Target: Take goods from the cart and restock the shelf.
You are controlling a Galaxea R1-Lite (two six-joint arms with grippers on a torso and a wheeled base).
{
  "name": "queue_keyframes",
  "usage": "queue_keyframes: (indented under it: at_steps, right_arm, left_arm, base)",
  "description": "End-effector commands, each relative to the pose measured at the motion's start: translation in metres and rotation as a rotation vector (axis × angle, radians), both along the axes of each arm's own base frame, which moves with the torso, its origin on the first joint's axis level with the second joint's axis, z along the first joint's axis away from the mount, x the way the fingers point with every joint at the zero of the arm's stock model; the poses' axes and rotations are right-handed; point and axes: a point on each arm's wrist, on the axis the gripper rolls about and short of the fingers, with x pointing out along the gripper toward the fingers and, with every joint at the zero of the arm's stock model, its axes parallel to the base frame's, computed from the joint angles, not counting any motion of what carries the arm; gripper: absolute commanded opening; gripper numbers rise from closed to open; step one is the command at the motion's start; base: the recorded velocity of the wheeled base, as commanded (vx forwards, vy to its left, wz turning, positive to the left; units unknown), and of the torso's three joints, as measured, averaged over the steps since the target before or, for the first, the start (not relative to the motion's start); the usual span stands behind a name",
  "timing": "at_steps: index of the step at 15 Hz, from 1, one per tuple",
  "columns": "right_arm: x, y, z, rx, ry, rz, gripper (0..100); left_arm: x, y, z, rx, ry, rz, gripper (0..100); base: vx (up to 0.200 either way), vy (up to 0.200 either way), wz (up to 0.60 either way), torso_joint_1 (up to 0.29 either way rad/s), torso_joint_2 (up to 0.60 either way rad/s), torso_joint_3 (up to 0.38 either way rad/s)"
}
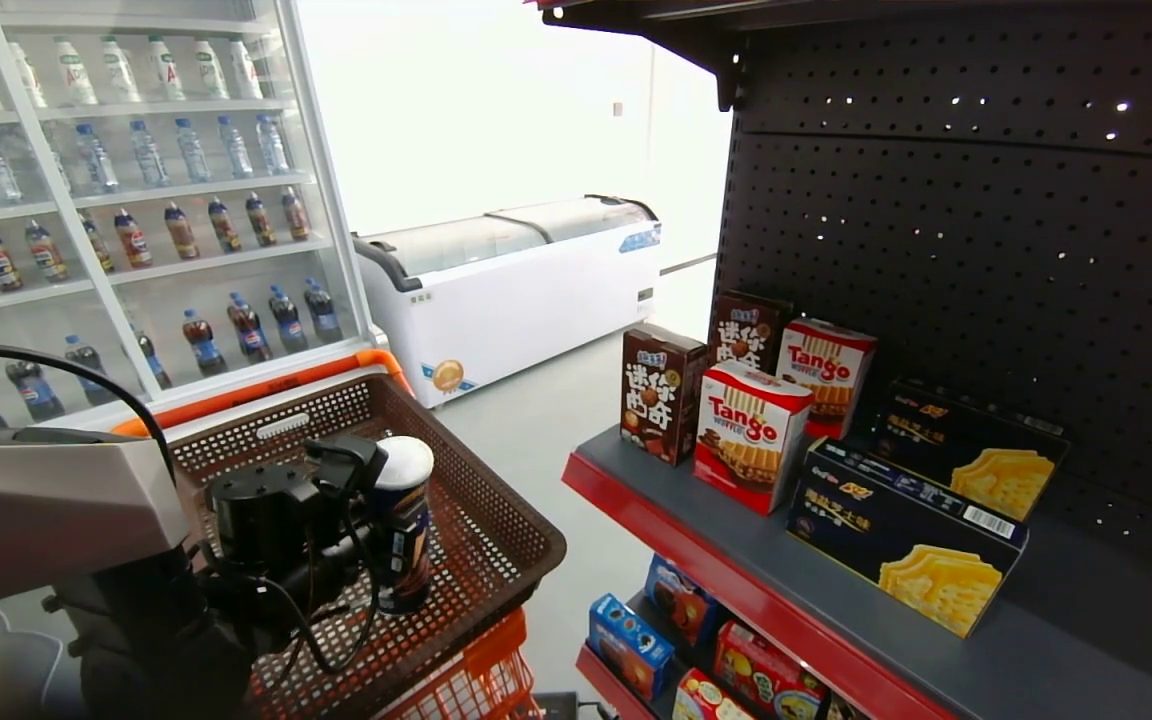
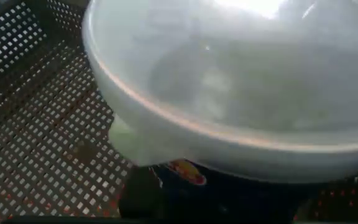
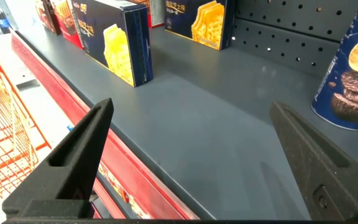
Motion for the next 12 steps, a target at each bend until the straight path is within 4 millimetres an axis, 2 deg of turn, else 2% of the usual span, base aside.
queue_keyframes:
  at_steps: [1,3,7,9,10,11,12]
  right_arm:
    - [0.000,0.000,0.000,0.000,0.001,0.000,100]
    - [0.000,0.000,0.000,0.000,0.001,0.000,100]
    - [0.000,0.000,0.000,0.000,0.001,-0.002,100]
    - [0.000,0.000,0.000,0.000,0.001,-0.002,100]
    - [0.000,0.000,0.000,0.000,0.001,-0.002,100]
    - [0.000,0.000,0.000,0.000,0.001,0.000,100]
    - [0.000,0.000,0.000,0.000,0.001,0.000,100]
  left_arm:
    - [0.002,-0.007,0.003,0.017,-0.020,-0.019,0]
    - [0.000,-0.013,0.008,0.026,-0.036,-0.010,0]
    - [-0.006,-0.019,0.051,0.019,-0.086,-0.023,0]
    - [-0.006,-0.020,0.085,0.004,-0.157,-0.020,0]
    - [-0.006,-0.020,0.085,0.004,-0.157,-0.020,0]
    - [-0.012,-0.023,0.105,-0.001,-0.186,-0.030,0]
    - [-0.015,-0.024,0.114,0.001,-0.202,-0.034,0]
  base:
    - [0.000,0.000,0.00,0.000,0.00,0.000]
    - [0.000,0.000,0.00,0.000,0.00,0.000]
    - [0.000,0.000,0.00,0.000,0.00,0.000]
    - [0.000,0.000,0.00,0.000,0.00,0.000]
    - [0.000,0.000,0.00,0.000,0.00,0.000]
    - [0.000,0.000,0.00,0.000,0.00,0.000]
    - [0.000,0.000,0.00,0.000,0.00,0.000]
